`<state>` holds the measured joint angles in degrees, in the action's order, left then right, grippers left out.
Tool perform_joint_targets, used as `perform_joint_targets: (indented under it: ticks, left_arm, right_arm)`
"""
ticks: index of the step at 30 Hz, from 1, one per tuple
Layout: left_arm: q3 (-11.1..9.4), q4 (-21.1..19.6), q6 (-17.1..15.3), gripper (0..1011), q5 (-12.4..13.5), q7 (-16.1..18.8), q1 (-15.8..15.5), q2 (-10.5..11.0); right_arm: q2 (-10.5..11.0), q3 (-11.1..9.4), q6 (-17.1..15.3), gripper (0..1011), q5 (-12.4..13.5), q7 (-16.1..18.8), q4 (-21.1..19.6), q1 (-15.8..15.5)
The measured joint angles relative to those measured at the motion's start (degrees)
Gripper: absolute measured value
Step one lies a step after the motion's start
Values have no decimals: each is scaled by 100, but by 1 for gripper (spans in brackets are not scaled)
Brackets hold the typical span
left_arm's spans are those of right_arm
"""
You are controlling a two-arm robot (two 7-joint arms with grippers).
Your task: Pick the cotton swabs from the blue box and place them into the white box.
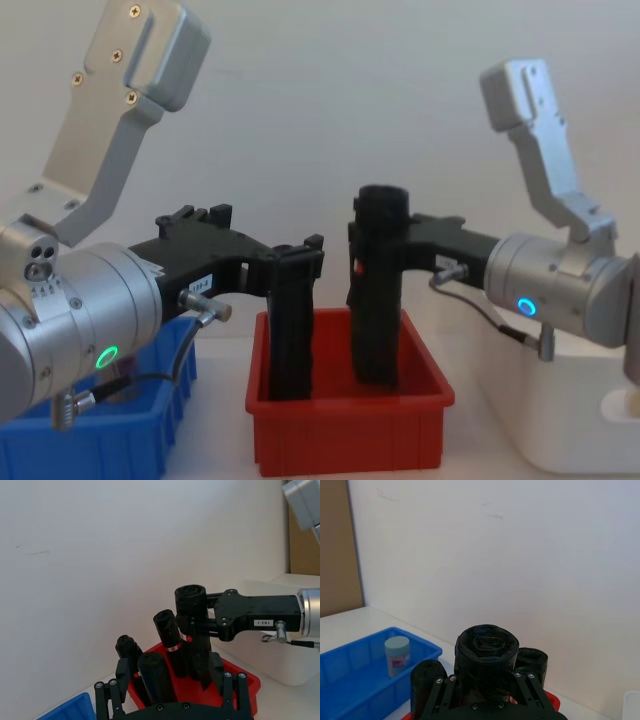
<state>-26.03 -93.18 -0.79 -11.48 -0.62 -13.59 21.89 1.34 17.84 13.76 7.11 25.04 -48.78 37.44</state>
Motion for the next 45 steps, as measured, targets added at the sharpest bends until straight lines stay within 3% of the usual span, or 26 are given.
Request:
perform_joint_targets:
  ticks: [12,25,33,45]
  left_arm:
    - [0,0,0,1004,0,0,0,0]
    - [0,0,0,1004,0,0,0,0]
    - [0,0,0,1004,0,0,0,0]
    - [0,0,0,1004,0,0,0,0]
  right_arm:
    - [306,-53,-519,437,73,-723,-1766,-820]
    - [698,-199,-1203,437,20,-1582,-3235,-1548]
    - [966,-358,-1651,437,59,-2015,-3887,-1932]
    - [1223,-543,-2046,437,207,-2304,-4237,-2252]
